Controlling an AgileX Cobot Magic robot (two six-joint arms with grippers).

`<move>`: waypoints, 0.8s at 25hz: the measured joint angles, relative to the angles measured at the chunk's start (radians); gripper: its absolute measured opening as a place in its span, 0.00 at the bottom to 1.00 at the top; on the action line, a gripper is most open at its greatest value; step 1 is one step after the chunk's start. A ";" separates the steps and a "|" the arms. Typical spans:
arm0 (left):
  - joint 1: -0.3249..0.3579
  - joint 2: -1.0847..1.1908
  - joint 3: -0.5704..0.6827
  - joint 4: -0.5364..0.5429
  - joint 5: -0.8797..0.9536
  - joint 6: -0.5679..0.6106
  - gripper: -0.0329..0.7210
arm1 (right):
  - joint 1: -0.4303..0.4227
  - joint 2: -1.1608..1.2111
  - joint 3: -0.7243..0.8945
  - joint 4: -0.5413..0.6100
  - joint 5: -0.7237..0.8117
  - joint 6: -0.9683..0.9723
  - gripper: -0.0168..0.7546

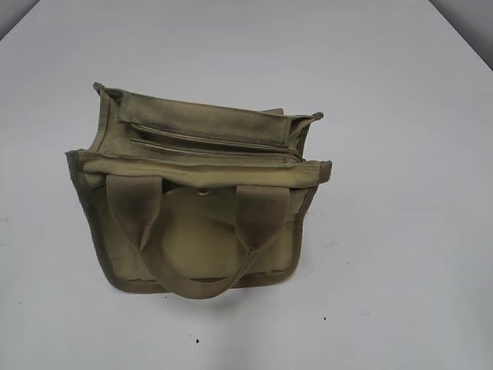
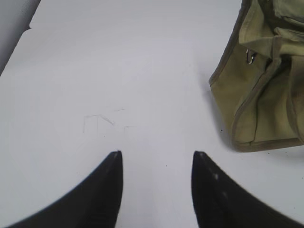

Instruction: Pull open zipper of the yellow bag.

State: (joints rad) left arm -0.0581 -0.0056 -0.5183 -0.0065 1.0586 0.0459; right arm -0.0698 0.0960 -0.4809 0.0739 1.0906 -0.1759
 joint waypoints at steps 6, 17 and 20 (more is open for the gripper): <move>0.000 0.000 0.000 0.000 0.000 0.000 0.52 | 0.000 0.000 0.000 0.000 0.000 0.000 0.79; 0.000 0.000 0.000 0.000 0.000 0.000 0.52 | 0.000 0.000 0.000 0.000 0.000 0.000 0.79; 0.000 0.000 0.000 0.000 0.000 0.000 0.52 | 0.000 0.000 0.000 0.000 0.000 0.000 0.79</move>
State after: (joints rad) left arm -0.0581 -0.0056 -0.5183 -0.0065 1.0586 0.0459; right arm -0.0698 0.0960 -0.4809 0.0739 1.0906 -0.1759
